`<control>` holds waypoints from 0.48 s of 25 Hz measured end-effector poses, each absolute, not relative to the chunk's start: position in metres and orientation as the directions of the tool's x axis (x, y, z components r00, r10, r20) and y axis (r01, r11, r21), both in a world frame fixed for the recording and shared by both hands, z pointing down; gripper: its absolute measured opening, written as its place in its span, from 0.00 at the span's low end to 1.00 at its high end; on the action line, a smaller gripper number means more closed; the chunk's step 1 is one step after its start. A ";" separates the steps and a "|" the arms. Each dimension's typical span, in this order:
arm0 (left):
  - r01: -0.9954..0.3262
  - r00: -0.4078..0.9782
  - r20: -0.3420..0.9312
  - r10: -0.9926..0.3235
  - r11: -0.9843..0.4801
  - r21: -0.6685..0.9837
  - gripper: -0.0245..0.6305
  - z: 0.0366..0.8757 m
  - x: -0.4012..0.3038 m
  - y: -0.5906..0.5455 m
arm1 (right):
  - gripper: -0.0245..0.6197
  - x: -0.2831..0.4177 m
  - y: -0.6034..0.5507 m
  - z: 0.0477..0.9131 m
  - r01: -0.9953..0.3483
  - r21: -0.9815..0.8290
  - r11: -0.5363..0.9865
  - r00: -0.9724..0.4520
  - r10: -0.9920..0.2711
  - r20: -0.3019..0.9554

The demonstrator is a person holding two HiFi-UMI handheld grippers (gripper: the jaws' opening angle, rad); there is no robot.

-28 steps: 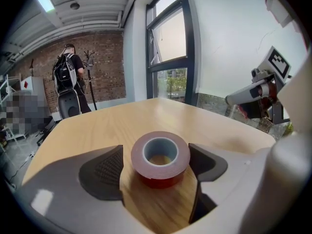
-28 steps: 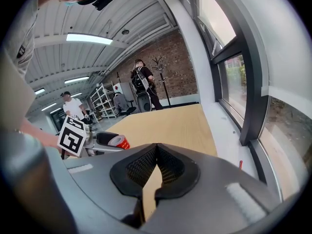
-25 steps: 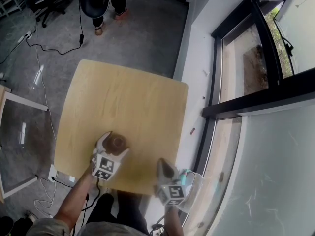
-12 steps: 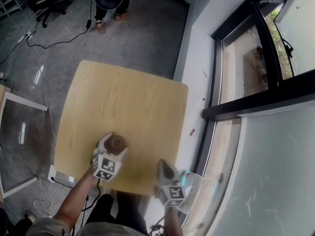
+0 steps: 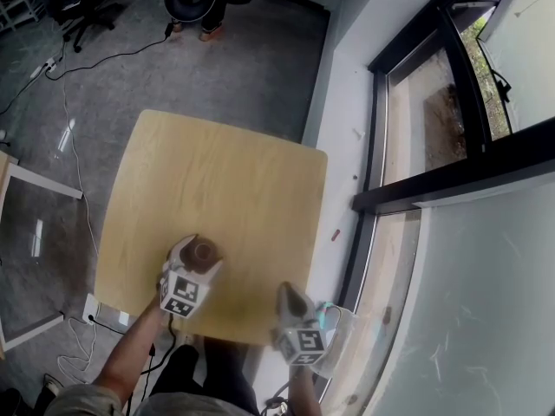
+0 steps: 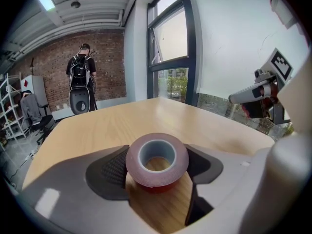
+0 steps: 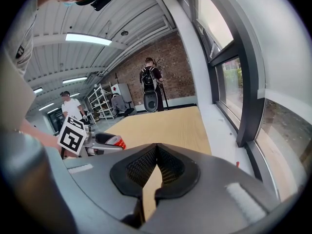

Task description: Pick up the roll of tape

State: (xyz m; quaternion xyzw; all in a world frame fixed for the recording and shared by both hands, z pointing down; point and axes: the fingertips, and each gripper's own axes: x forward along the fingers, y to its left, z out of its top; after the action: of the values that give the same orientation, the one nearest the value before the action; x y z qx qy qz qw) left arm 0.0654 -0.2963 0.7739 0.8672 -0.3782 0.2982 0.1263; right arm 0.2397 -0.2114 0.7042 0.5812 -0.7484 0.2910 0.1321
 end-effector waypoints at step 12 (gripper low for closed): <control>-0.732 0.567 0.564 -0.601 -0.681 0.010 0.56 0.740 0.065 -0.292 | 0.06 0.234 -0.206 0.701 -0.945 -0.281 0.166 -0.298 -0.793 0.532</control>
State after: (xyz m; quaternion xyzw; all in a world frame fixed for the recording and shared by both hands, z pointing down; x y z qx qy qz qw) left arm 0.0646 -0.2922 0.7404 0.8767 -0.3800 0.2684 0.1222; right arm 0.2339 -0.2062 0.7007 0.5777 -0.7521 0.2883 0.1322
